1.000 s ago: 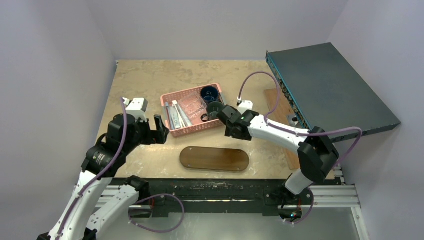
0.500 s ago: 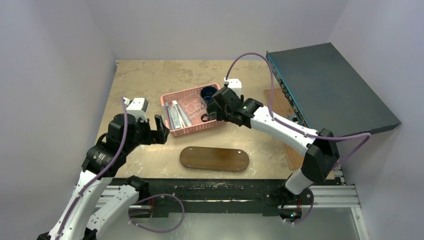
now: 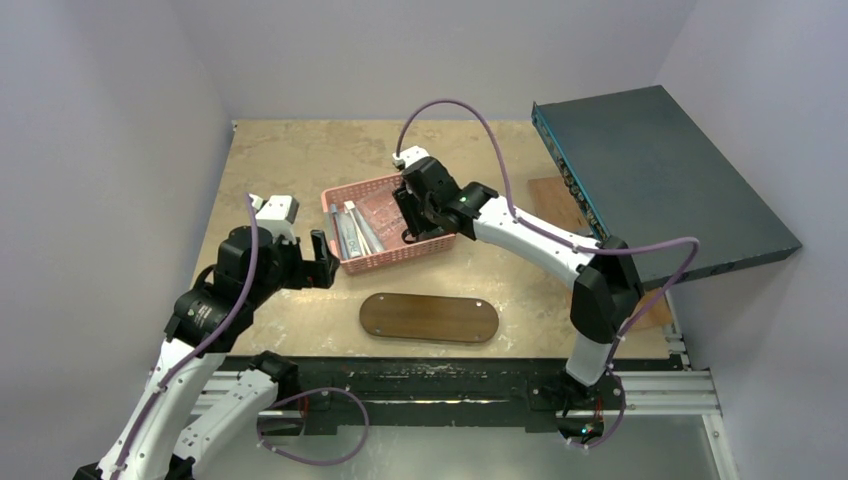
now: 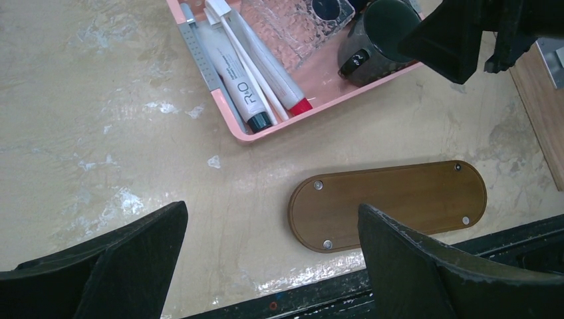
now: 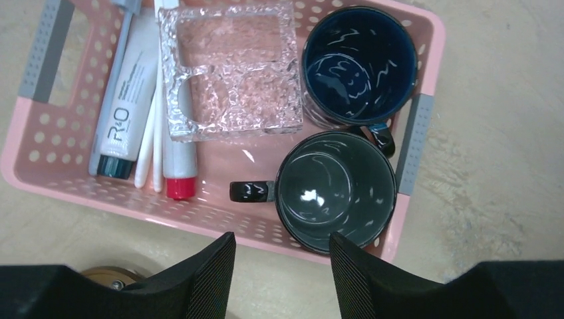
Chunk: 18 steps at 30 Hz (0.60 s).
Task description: Prepare toiletry sets of a toothbrush and toothpaste on the tray
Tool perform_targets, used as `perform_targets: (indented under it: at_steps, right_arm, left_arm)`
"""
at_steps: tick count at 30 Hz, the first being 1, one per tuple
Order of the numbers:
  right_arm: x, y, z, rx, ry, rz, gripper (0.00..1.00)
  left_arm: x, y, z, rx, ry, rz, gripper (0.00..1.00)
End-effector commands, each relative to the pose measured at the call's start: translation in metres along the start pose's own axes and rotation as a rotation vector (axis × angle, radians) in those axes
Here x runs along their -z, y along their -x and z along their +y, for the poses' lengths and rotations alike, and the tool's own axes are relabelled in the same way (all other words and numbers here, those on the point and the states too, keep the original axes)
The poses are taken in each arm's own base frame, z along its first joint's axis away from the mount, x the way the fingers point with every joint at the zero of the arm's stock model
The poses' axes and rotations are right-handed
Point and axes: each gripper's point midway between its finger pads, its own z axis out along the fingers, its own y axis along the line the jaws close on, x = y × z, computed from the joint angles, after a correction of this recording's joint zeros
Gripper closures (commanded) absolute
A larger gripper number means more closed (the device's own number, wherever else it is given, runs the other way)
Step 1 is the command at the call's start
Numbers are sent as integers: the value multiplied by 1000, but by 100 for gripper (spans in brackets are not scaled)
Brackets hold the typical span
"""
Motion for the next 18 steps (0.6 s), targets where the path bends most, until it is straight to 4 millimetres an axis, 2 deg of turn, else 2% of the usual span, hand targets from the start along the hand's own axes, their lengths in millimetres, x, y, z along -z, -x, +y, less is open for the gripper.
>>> perform_targets:
  at_steps: [1,7,18]
  right_arm:
    - [0,21,14,134,109,-58,44]
    - [-19,11,17,197,134,-15,48]
    - [-46,-3,-1,225,113,54,52]
  left_arm:
    - [-3,5,-3,-14,-19,-19,1]
    - [-4,4,-4,-17,-24,-16,1]
    - [-4,4,-4,-20,-27,-15,1]
